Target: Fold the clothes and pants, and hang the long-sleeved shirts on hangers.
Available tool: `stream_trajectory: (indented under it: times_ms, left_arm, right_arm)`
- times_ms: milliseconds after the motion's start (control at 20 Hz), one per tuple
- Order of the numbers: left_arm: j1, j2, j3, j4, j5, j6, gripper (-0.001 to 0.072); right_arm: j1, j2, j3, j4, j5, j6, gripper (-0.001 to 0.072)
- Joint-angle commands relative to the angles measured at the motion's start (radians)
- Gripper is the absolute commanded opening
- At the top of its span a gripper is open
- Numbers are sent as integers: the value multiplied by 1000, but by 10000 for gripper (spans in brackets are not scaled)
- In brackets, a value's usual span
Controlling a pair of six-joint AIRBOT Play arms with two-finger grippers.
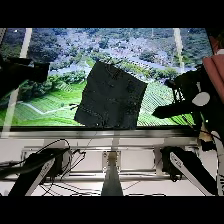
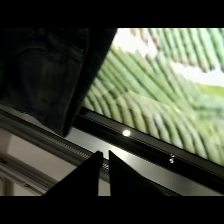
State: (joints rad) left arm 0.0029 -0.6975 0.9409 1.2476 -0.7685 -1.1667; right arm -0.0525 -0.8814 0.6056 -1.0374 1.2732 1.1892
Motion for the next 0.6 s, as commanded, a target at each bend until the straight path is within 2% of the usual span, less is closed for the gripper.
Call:
stream_trajectory:
  times_ms: [0, 100, 200, 350, 550]
  left_arm:
    - [1, -2, 0, 18, -75, -13, 686]
    - [1, -3, -2, 49, -125, -14, 686]
    - [1, -6, -3, 95, -196, -33, 686]
    - [21, -6, -50, 134, -251, -42, 685]
    - [147, -8, -191, 168, -250, -171, 685]
  right_arm:
    - [-3, -3, -186, 207, -201, 84, 389]
    - [-3, -36, -225, 245, -208, 96, 398]
    - [-2, -92, -242, 298, -191, 80, 493]
    - [40, -182, -243, 340, -205, 66, 493]
    - [168, -269, -243, 411, -304, 6, 492]
